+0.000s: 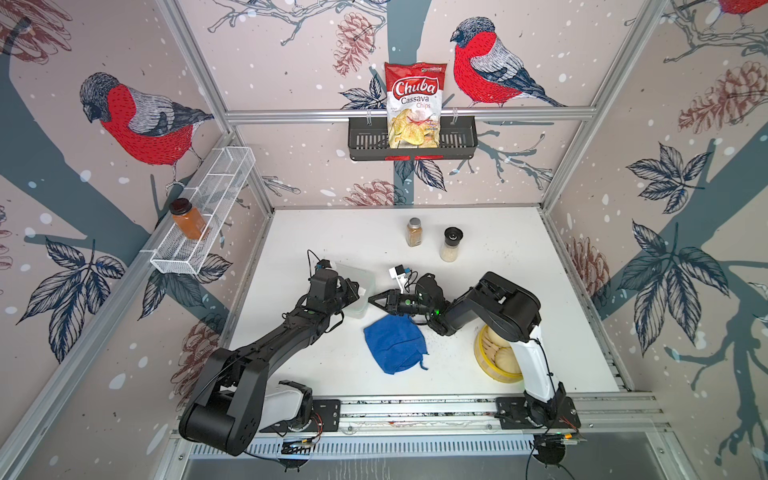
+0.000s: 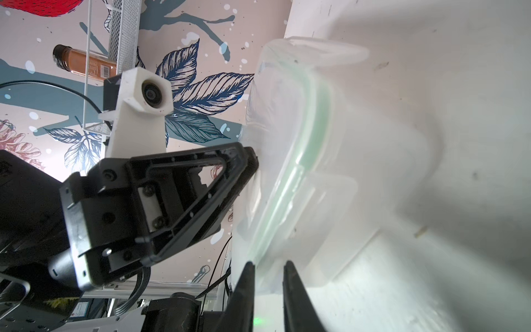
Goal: Wipe the insides of the lunch boxes
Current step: Open the fastener of the lunch box.
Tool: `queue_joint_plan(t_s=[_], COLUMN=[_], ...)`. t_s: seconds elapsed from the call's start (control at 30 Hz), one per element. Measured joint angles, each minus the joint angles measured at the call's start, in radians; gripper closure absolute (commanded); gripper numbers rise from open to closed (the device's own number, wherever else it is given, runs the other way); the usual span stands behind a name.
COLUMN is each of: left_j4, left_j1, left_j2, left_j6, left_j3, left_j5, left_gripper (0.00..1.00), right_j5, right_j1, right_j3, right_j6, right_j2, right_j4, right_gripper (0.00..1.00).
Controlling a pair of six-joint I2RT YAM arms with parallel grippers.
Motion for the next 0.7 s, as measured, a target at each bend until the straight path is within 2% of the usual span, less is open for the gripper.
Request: queue_joint_plan(t_s=[0.03, 0.07, 0.1, 0.13, 0.2, 0.33, 0.7], left_j4=[0.005, 0.007, 0.009, 0.009, 0.006, -0.003, 0.009], left_j1=[0.000, 0.000, 0.000, 0.000, 0.000, 0.000, 0.000], left_j2=[0.004, 0.006, 0.008, 0.010, 0.012, 0.014, 0.028], left_j6=[0.000, 0.000, -0.001, -0.003, -0.003, -0.003, -0.007], left_j3=[0.000, 0.001, 0.002, 0.003, 0.008, 0.016, 0.015], left_j5=[0.004, 0.008, 0.010, 0.014, 0.017, 0.023, 0.032], left_gripper=[0.84, 0.84, 0.84, 0.84, 0.84, 0.84, 0.84], right_j5=[0.000, 0.000, 0.001, 0.002, 0.002, 0.002, -0.006], right_j1=[0.000, 0.000, 0.000, 0.000, -0.001, -0.018, -0.058], right_j3=[-0.007, -0.011, -0.014, -0.018, -0.021, -0.024, 0.050], right_j6=[0.000, 0.000, 0.000, 0.000, 0.000, 0.019, 0.082], right_j2=[-0.002, -0.004, -0.004, -0.004, 0.002, 0.043, 0.122], right_j4=[0.004, 0.007, 0.014, 0.021, 0.037, 0.097, 0.214], right_gripper=[0.75, 0.69, 0.58, 0.52, 0.47, 0.42, 0.42])
